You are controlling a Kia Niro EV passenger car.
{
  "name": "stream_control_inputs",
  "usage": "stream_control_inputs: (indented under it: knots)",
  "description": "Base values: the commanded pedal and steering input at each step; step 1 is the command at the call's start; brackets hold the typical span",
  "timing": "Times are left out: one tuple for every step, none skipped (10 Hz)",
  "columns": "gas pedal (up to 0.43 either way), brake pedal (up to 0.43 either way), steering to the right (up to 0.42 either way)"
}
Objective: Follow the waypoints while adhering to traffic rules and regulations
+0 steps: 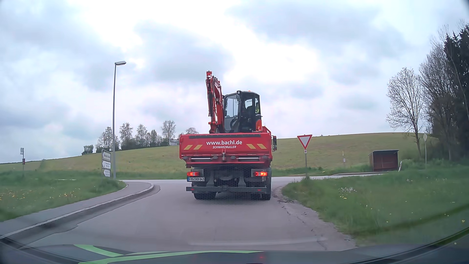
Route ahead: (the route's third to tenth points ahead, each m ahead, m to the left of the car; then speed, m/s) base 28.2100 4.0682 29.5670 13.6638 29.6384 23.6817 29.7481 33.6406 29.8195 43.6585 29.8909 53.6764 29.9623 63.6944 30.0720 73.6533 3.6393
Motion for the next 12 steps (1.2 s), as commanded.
stream_control_inputs:
  knots:
    - [0.098, 0.0, 0.029]
    - [0.098, 0.0, 0.03]
    - [0.11, 0.0, 0.029]
    - [0.11, 0.0, 0.028]
    - [0.118, 0.0, 0.024]
    - [0.118, 0.0, 0.017]
    - [0.059, 0.0, 0.012]
    - [0.0, 0.0, 0.009]
    - [0.0, 0.0, 0.005]
    - [0.0, 0.0, -0.002]
    - [0.0, 0.0, -0.004]
    - [0.0, 0.0, -0.004]
